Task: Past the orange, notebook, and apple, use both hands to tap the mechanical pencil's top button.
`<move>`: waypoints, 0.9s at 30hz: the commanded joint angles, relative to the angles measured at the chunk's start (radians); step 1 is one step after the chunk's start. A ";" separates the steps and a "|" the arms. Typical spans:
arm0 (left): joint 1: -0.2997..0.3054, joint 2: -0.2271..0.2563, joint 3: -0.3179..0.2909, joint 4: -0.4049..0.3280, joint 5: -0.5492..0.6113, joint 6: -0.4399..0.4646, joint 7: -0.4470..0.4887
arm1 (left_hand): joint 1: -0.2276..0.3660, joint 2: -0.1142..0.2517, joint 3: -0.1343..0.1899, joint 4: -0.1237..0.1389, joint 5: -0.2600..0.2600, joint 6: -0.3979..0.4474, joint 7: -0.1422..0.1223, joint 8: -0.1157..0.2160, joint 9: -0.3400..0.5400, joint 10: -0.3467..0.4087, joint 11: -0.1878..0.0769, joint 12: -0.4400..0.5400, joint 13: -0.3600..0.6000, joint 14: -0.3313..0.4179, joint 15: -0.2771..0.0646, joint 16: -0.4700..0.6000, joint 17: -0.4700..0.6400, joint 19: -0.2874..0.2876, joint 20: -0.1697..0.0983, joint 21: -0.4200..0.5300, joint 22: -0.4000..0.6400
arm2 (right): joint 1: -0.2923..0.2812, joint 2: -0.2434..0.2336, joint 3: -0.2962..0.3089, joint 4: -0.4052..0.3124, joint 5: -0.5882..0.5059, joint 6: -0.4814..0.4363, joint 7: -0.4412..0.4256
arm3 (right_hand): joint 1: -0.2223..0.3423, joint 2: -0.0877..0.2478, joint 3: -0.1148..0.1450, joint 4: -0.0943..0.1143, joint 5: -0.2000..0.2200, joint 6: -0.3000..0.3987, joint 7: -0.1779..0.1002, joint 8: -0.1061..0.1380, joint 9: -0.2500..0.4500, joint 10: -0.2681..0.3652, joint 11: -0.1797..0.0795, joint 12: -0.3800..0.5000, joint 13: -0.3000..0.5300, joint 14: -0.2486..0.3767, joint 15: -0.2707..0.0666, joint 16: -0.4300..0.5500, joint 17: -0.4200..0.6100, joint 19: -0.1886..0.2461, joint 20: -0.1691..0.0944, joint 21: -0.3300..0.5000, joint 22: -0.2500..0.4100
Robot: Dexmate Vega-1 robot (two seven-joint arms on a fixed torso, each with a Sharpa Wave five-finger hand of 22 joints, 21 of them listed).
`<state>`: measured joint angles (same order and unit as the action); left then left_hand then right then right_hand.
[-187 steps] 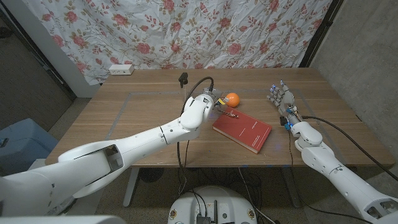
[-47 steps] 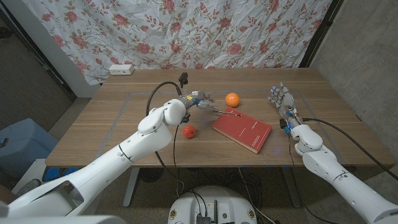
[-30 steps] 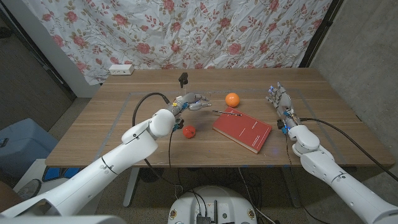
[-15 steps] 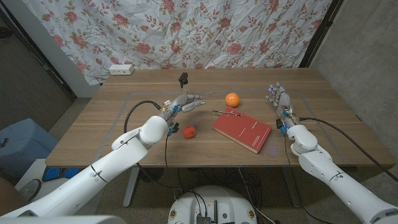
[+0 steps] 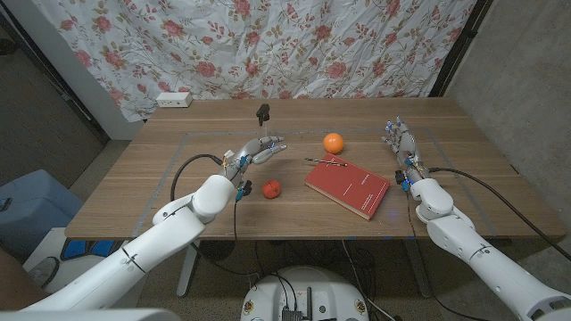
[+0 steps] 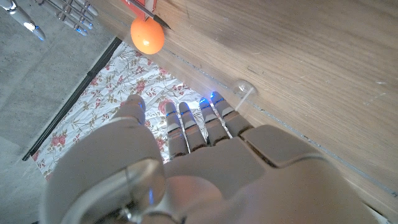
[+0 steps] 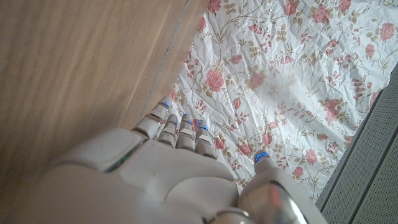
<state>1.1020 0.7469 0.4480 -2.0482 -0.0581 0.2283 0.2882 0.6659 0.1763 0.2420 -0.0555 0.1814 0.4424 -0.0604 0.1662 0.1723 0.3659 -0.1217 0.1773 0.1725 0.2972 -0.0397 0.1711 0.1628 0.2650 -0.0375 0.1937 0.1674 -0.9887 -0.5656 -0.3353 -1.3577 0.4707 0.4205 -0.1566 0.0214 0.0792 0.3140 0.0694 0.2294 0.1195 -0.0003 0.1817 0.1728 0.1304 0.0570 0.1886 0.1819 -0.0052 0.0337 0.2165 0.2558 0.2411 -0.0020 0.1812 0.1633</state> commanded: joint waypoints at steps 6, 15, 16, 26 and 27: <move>0.078 0.002 -0.037 0.032 -0.046 -0.110 0.079 | -0.012 -0.004 0.028 -0.012 0.002 -0.034 0.003 0.003 0.000 -0.032 0.043 -0.001 0.002 -0.006 -0.068 0.001 0.001 0.003 -0.036 -0.004 0.003 | -0.010 -0.006 -0.008 -0.030 -0.042 -0.008 -0.038 | -0.006 0.015 0.004 0.005 0.007 0.010 -0.002 0.003 0.000 0.003 -0.005 0.003 -0.001 0.002 -0.003 0.001 -0.001 0.002 -0.004 0.006 0.002; 0.103 0.000 -0.054 0.060 -0.062 -0.170 0.090 | -0.045 -0.021 0.043 -0.031 -0.003 -0.091 -0.077 0.002 -0.001 -0.056 0.046 0.004 0.001 -0.025 -0.065 0.000 0.000 -0.053 0.004 -0.014 0.003 | -0.021 -0.011 -0.007 -0.057 -0.053 -0.023 -0.057 | -0.005 0.014 0.004 0.007 0.008 0.011 -0.010 0.003 0.000 0.005 -0.002 0.003 0.000 0.004 0.000 0.001 -0.002 0.003 -0.003 0.005 0.002; 0.105 0.000 -0.057 0.066 -0.070 -0.184 0.084 | -0.049 -0.022 0.046 -0.036 -0.003 -0.096 -0.102 0.003 -0.001 -0.063 0.045 0.003 0.001 -0.029 -0.062 -0.001 -0.001 -0.060 0.007 -0.014 0.002 | -0.021 -0.012 -0.007 -0.058 -0.053 -0.025 -0.057 | -0.005 0.014 0.004 0.007 0.008 0.011 -0.012 0.003 0.000 0.005 -0.001 0.003 0.000 0.005 0.001 0.001 -0.002 0.003 -0.003 0.005 0.002; 0.126 -0.010 -0.075 0.090 -0.099 -0.235 0.087 | -0.084 -0.031 0.056 -0.055 -0.005 -0.165 -0.154 0.002 -0.001 -0.115 0.066 -0.002 0.000 -0.076 -0.047 -0.005 -0.001 -0.148 0.016 -0.022 0.002 | -0.012 -0.012 -0.013 -0.060 -0.062 -0.040 -0.058 | -0.004 0.014 0.003 0.009 0.008 0.011 -0.017 0.003 0.000 0.005 0.001 0.003 0.000 0.005 0.003 0.001 -0.002 0.003 0.000 0.005 0.002; 0.128 -0.010 -0.078 0.088 -0.104 -0.232 0.085 | -0.086 -0.031 0.057 -0.056 -0.005 -0.166 -0.153 0.002 -0.001 -0.116 0.068 -0.001 0.000 -0.078 -0.044 -0.005 -0.001 -0.152 0.014 -0.022 0.002 | -0.010 -0.011 -0.014 -0.060 -0.062 -0.041 -0.057 | -0.004 0.014 0.003 0.009 0.008 0.011 -0.017 0.003 0.000 0.005 0.001 0.003 0.000 0.005 0.003 0.001 -0.002 0.003 0.000 0.005 0.002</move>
<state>1.2024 0.7436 0.3924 -1.9845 -0.1316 0.0446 0.3704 0.5927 0.1426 0.2956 -0.1069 0.1769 0.2838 -0.2127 0.1663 0.1702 0.2581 -0.0602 0.1774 0.1725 0.2280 -0.0389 0.1663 0.1581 0.1258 -0.0226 0.1736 0.1676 -1.0050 -0.5763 -0.3438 -1.4114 0.4197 0.3965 -0.2090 0.0214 0.0791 0.3163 0.0719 0.2332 0.1286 -0.0093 0.1817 0.1728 0.1304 0.0570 0.1886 0.1820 -0.0052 0.0338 0.2165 0.2507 0.2409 -0.0018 0.1812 0.1633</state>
